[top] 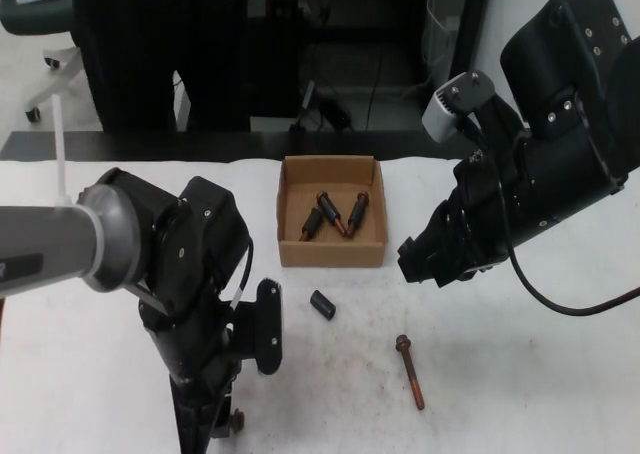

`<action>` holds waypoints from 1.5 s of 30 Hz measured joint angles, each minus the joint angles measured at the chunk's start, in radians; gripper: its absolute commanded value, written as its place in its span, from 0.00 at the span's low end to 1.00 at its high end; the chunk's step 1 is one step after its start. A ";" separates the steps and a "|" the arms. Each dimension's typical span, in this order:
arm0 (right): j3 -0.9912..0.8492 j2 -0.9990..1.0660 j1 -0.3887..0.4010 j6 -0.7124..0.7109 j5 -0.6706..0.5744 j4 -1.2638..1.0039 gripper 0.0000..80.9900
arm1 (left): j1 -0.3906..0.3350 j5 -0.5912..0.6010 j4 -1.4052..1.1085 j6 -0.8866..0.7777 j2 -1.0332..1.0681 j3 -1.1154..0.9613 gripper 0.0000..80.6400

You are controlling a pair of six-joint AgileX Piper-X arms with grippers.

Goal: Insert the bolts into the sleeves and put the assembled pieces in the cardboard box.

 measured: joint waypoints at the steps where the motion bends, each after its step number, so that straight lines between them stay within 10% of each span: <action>1: 0.000 0.000 0.000 0.000 0.000 0.000 0.01 | 0.000 0.006 0.000 0.000 0.000 0.000 0.49; 28: 0.000 0.000 0.000 -0.007 0.000 0.000 0.01 | 0.000 0.061 0.007 0.036 0.031 0.000 0.26; 32: 0.000 0.000 0.000 -0.007 0.000 0.000 0.01 | 0.000 0.072 0.007 0.035 0.031 0.000 0.00; 45: 0.000 0.000 0.000 -0.007 0.000 0.000 0.01 | 0.000 0.103 -0.021 -0.082 0.031 0.000 0.00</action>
